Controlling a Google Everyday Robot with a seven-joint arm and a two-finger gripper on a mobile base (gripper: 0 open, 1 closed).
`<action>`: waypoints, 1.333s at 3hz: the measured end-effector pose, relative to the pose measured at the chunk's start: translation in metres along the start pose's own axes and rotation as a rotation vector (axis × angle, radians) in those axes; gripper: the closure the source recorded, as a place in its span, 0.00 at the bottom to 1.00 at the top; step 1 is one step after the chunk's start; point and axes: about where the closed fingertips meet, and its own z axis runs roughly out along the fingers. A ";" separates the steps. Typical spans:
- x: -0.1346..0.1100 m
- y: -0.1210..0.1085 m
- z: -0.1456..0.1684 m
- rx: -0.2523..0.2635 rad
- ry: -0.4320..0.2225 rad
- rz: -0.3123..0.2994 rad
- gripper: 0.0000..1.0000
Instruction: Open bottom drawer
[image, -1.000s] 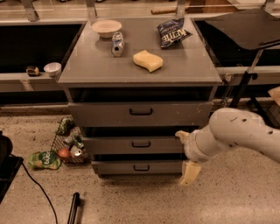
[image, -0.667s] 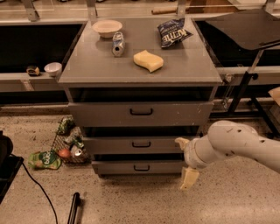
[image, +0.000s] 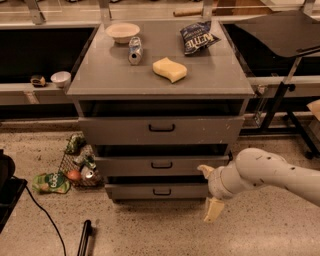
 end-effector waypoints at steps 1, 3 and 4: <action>0.021 -0.004 0.024 0.013 -0.004 -0.020 0.00; 0.077 -0.002 0.097 -0.016 0.021 -0.077 0.00; 0.102 -0.006 0.129 -0.051 0.008 -0.067 0.00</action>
Offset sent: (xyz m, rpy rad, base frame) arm 0.0256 -0.0283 -0.1340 -0.0715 -0.0643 0.0852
